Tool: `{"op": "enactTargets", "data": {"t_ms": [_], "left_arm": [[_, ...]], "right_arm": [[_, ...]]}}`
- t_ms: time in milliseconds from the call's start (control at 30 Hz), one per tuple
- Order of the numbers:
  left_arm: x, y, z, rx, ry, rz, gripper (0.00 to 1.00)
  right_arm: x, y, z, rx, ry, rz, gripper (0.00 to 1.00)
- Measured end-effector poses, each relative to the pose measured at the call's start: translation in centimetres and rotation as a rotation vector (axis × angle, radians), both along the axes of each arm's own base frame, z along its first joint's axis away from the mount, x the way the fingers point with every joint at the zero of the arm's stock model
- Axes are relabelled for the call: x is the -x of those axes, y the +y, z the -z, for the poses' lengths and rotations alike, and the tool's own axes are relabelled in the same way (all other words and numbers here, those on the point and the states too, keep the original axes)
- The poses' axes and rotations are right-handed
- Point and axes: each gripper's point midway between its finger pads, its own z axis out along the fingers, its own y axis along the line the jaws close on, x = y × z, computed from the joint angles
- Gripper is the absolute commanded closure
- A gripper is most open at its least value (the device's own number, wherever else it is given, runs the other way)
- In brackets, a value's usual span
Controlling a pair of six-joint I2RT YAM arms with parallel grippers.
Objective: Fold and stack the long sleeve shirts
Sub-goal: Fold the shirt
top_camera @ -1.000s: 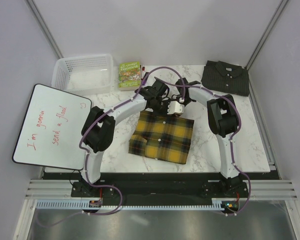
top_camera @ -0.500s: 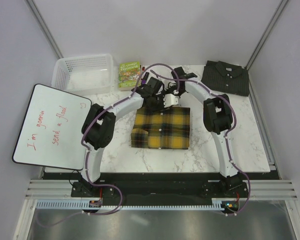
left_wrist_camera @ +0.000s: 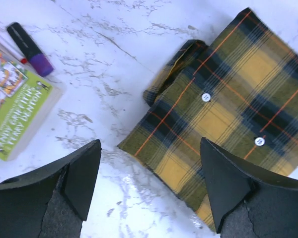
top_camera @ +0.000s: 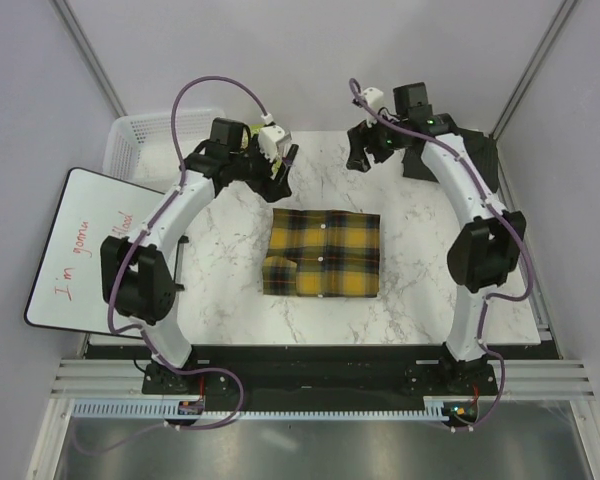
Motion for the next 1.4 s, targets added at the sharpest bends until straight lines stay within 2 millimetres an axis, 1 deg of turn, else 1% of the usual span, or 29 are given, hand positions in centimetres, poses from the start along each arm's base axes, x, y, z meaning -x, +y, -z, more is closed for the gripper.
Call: {"op": "enactTargets", "data": {"t_ms": [33, 67, 100, 167, 233, 267, 300, 333, 367, 433, 500, 533, 567, 600, 633, 667, 700, 733, 767, 800, 867, 900, 933, 1000, 1200, 1300, 1333, 1367, 1400], "left_arm": [[0.0, 0.2, 0.1, 0.020, 0.019, -0.009, 0.14], [-0.2, 0.3, 0.7, 0.043, 0.053, -0.020, 0.15], [-0.4, 0.4, 1.5, 0.056, 0.086, -0.029, 0.17], [-0.8, 0.7, 3.4, 0.074, 0.156, -0.050, 0.19], [-1.2, 1.1, 6.0, 0.086, 0.243, -0.073, 0.21], [-1.4, 1.4, 7.5, 0.091, 0.290, -0.089, 0.21], [-1.5, 1.8, 8.7, 0.091, 0.327, -0.105, 0.21], [-1.6, 2.1, 9.8, 0.090, 0.359, -0.121, 0.20], [-1.7, 2.3, 10.6, 0.091, 0.384, -0.136, 0.20], [-1.8, 2.8, 11.9, 0.092, 0.426, -0.161, 0.18], [-1.8, 3.0, 12.7, 0.096, 0.454, -0.178, 0.18], [-1.8, 3.0, 13.1, 0.098, 0.469, -0.184, 0.19], [-1.7, 3.0, 13.4, 0.102, 0.481, -0.188, 0.20], [-1.6, 2.8, 13.6, 0.109, 0.496, -0.187, 0.23], [-1.4, 2.6, 13.7, 0.119, 0.509, -0.182, 0.25], [-1.3, 2.6, 13.9, 0.124, 0.520, -0.182, 0.28], [-1.2, 2.3, 13.9, 0.139, 0.535, -0.176, 0.35], [-1.1, 2.1, 13.9, 0.152, 0.549, -0.173, 0.39], [-1.0, 1.9, 13.9, 0.164, 0.560, -0.170, 0.47], [-0.9, 1.8, 13.8, 0.184, 0.576, -0.167, 0.65], [-0.9, 1.5, 13.6, 0.219, 0.599, -0.169, 0.83], [-1.0, 1.5, 13.6, 0.235, 0.606, -0.174, 0.95], [-1.2, 1.6, 13.5, 0.255, 0.613, -0.175, 0.98], [-1.5, 1.8, 13.7, 0.281, 0.634, -0.189, 0.98], [-2.0, 2.2, 16.3, 0.286, 0.688, -0.239, 0.98], [-2.3, 2.4, 17.1, 0.281, 0.697, -0.265, 0.98], [-2.3, 2.4, 17.2, 0.280, 0.699, -0.270, 0.97], [-2.4, 2.4, 17.3, 0.277, 0.700, -0.277, 0.90], [-2.4, 2.5, 17.4, 0.272, 0.700, -0.285, 0.74]], "right_arm": [[0.5, -0.7, -1.0, -0.022, -0.004, 0.008, 0.22], [0.9, -1.4, -1.6, -0.041, 0.001, 0.016, 0.25], [1.2, -2.2, -1.6, -0.055, 0.014, 0.024, 0.25], [1.7, -3.2, -0.3, -0.072, 0.065, 0.035, 0.27], [2.4, -4.4, 3.0, -0.074, 0.162, 0.053, 0.28], [3.0, -4.9, 5.3, -0.069, 0.232, 0.063, 0.28], [3.6, -5.1, 7.3, -0.065, 0.291, 0.068, 0.28], [4.0, -5.2, 8.8, -0.063, 0.334, 0.069, 0.29], [4.6, -5.2, 10.7, -0.061, 0.391, 0.068, 0.28], [5.5, -5.0, 13.3, -0.063, 0.469, 0.063, 0.30], [6.3, -4.9, 14.7, -0.071, 0.517, 0.059, 0.33], [6.6, -4.8, 15.0, -0.077, 0.536, 0.056, 0.36], [6.9, -4.6, 15.2, -0.084, 0.547, 0.054, 0.44], [7.1, -4.5, 15.2, -0.094, 0.555, 0.051, 0.49], [7.1, -4.4, 15.2, -0.102, 0.558, 0.047, 0.62], [7.1, -4.2, 15.2, -0.112, 0.560, 0.046, 0.69], [7.2, -4.1, 15.2, -0.120, 0.563, 0.044, 0.77], [7.3, -4.0, 15.2, -0.126, 0.569, 0.045, 0.97], [7.4, -4.0, 15.2, -0.130, 0.573, 0.046, 1.00], [7.3, -3.9, 15.2, -0.133, 0.577, 0.052, 1.00], [7.2, -3.9, 15.2, -0.133, 0.572, 0.054, 1.00], [7.1, -3.9, 15.3, -0.133, 0.569, 0.057, 1.00], [6.9, -3.9, 15.4, -0.134, 0.568, 0.060, 1.00], [6.6, -3.9, 15.7, -0.135, 0.567, 0.066, 1.00], [5.1, -3.8, 17.4, -0.123, 0.534, 0.100, 1.00], [4.6, -3.8, 18.2, -0.115, 0.514, 0.118, 1.00], [4.6, -3.8, 18.3, -0.114, 0.514, 0.123, 0.81], [4.6, -3.8, 18.5, -0.112, 0.512, 0.128, 0.67], [4.6, -3.8, 18.6, -0.110, 0.512, 0.133, 0.54]]}}
